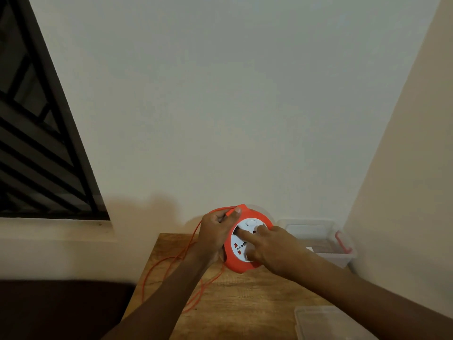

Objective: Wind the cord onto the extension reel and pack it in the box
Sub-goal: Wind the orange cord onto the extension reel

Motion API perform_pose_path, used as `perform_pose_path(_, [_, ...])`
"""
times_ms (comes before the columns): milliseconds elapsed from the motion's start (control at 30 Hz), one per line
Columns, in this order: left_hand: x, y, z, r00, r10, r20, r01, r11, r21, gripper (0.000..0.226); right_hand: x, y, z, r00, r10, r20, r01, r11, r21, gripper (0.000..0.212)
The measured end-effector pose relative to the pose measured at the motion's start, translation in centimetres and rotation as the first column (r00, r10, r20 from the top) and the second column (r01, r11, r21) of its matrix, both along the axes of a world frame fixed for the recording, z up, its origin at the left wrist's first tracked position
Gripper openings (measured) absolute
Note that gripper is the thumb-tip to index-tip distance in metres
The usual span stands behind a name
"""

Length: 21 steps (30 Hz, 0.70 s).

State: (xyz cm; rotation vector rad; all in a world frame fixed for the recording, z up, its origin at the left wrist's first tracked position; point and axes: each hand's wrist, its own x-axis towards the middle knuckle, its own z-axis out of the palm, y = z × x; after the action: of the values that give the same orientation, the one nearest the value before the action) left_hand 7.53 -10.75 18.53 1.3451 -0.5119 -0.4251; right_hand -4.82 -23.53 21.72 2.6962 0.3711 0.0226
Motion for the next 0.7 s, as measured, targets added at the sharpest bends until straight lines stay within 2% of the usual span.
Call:
perform_pose_path(100, [-0.1, 0.2, 0.2, 1.000, -0.014, 0.020, 0.014, 1.000, 0.002, 0.018, -0.2, 0.4, -1.3, 0.999, -0.053, -0.007, 0.052, 0.997, -0.060, 0.042])
perform_pose_path(167, [0.3, 0.2, 0.0, 0.999, -0.019, 0.032, 0.019, 1.000, 0.001, 0.018, 0.1, 0.4, -1.3, 0.996, -0.085, 0.003, 0.085, 0.996, -0.037, 0.052])
perform_pose_path(300, [0.3, 0.4, -0.8, 0.997, 0.014, -0.071, -0.015, 1.000, -0.026, 0.021, 0.5, -0.3, 0.4, 0.978, -0.204, 0.030, 0.204, 0.979, 0.021, 0.082])
perform_pose_path(400, [0.2, 0.2, -0.7, 0.992, 0.045, -0.117, -0.051, 0.997, -0.049, 0.019, 0.5, 0.1, 0.5, 0.977, -0.200, 0.071, 0.198, 0.980, 0.032, 0.087])
perform_pose_path(533, [0.4, 0.0, -0.8, 0.995, 0.054, -0.088, -0.056, 0.998, -0.017, 0.021, 0.9, 0.4, -0.3, 0.975, -0.205, 0.081, 0.200, 0.978, 0.064, 0.091])
perform_pose_path(633, [0.6, 0.1, -0.8, 0.996, 0.075, -0.057, -0.077, 0.997, -0.028, 0.014, 1.1, 0.3, -1.6, 0.962, -0.259, 0.091, 0.239, 0.953, 0.185, 0.093])
perform_pose_path(667, [0.6, 0.0, -0.8, 0.995, 0.080, -0.060, -0.083, 0.996, -0.044, 0.014, 1.1, 0.5, -1.9, 0.939, -0.338, 0.071, 0.304, 0.907, 0.292, 0.093])
perform_pose_path(700, [0.6, -0.3, -0.8, 0.993, 0.090, -0.076, -0.095, 0.994, -0.062, 0.015, 1.1, 0.8, -1.9, 0.902, -0.432, 0.019, 0.378, 0.809, 0.449, 0.092])
